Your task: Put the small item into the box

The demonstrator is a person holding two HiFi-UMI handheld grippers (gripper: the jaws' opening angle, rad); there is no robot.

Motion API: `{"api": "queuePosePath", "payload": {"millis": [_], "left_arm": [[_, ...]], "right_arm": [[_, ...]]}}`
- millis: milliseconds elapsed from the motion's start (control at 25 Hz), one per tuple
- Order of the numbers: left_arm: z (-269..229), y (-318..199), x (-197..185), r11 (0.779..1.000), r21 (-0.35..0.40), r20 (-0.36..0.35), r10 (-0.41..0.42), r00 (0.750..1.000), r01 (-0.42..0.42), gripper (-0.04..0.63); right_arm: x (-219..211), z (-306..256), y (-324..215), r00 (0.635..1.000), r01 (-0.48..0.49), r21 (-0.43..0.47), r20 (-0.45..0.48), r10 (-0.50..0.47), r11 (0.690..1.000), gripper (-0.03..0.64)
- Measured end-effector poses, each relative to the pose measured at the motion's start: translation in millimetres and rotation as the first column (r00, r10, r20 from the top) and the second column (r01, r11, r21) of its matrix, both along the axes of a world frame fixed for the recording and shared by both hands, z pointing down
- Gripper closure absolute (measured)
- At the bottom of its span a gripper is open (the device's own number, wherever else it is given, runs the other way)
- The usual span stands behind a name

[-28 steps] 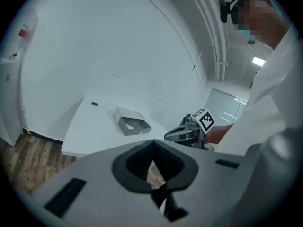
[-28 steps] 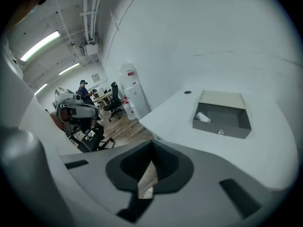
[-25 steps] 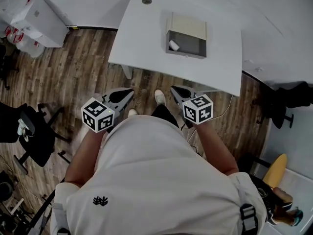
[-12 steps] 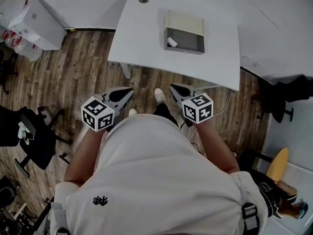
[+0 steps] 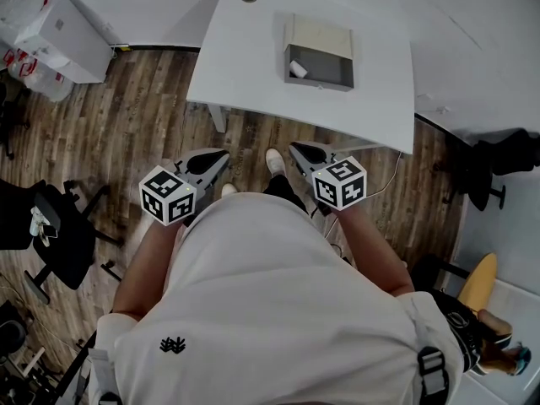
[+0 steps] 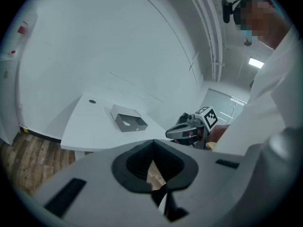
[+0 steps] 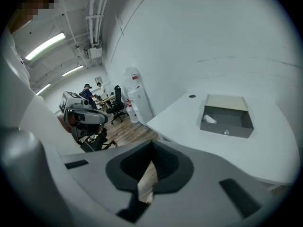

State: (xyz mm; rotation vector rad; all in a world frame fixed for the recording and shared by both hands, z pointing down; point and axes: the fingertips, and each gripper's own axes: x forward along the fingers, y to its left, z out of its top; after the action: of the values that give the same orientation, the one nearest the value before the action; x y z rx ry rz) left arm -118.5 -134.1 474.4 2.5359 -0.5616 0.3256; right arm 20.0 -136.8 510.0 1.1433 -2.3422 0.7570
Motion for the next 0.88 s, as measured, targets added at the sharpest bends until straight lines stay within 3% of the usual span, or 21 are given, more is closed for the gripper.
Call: {"api": "queuePosePath", "payload": {"millis": [880], "left_arm": [[8.8, -11.4, 10.2, 0.999, -0.037, 0.026, -0.035, 0.999, 0.036, 0.589]], "right_arm": [[13.6, 0.7, -17.2, 0.999, 0.037, -0.008, 0.009, -0.037, 0.999, 0.611]]}}
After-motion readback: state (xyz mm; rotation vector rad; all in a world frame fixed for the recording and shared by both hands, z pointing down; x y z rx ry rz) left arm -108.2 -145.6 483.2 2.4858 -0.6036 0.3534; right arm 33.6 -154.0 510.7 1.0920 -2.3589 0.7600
